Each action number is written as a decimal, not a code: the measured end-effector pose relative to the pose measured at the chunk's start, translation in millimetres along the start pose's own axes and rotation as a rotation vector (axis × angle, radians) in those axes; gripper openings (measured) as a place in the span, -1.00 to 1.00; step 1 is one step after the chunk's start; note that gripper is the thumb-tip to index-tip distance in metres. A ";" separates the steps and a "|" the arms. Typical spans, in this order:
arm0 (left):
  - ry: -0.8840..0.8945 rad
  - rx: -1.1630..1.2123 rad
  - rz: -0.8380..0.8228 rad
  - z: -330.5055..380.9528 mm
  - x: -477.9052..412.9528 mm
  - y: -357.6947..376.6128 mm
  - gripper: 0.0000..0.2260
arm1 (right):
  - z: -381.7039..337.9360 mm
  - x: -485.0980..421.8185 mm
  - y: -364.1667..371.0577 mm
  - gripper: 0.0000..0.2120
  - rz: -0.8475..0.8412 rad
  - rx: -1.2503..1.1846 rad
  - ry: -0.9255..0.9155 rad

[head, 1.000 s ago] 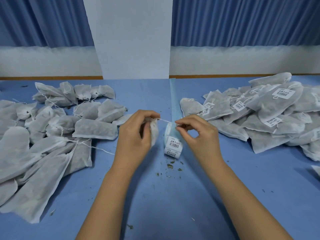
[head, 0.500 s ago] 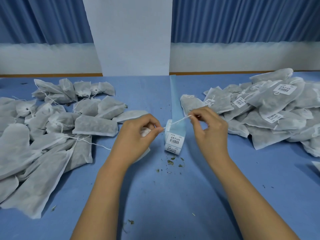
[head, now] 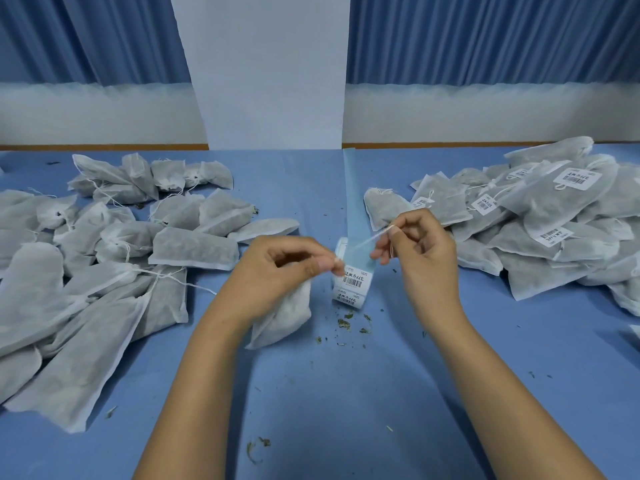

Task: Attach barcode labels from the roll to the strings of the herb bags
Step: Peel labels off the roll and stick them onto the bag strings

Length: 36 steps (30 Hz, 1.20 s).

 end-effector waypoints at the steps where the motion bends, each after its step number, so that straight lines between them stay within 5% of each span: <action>1: 0.065 0.013 0.095 2.5 -1.2 -1.6 -0.91 | 0.7 0.6 1.5 -0.79 -0.021 0.106 -0.022; 4: 0.153 0.006 0.273 2.0 -2.1 -5.8 -0.86 | 0.3 6.5 13.6 -0.82 -0.157 0.557 -0.224; 7: 0.137 -0.093 0.281 -5.6 -1.4 -8.1 -0.83 | -5.6 18.9 23.9 -0.91 -0.278 0.661 -0.449; 13: 0.049 -0.515 -0.079 -20.9 -1.6 -0.2 -0.82 | -15.0 25.7 21.3 -0.94 -0.205 0.641 -0.612; 17: 0.081 -0.478 -0.097 -16.5 -2.7 5.4 -0.87 | -19.2 23.1 14.8 -0.91 -0.093 0.541 -0.560; 24: 0.054 -0.286 -0.029 -15.7 -0.9 12.7 -0.85 | -2.7 16.3 13.9 -0.89 0.015 0.351 -0.209; 36: 0.072 -0.230 0.293 -15.9 -3.6 3.7 -0.81 | 3.7 20.6 24.7 -0.92 -0.115 0.458 -0.225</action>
Point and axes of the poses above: each hand's wrist, its own x-axis away from the middle knuckle, its own y-axis out of the palm, z = x × y, the point moved 4 cm from there along -x, towards the middle knuckle, and after that the axes turned 14 degrees about y, right-handed, at the moved point
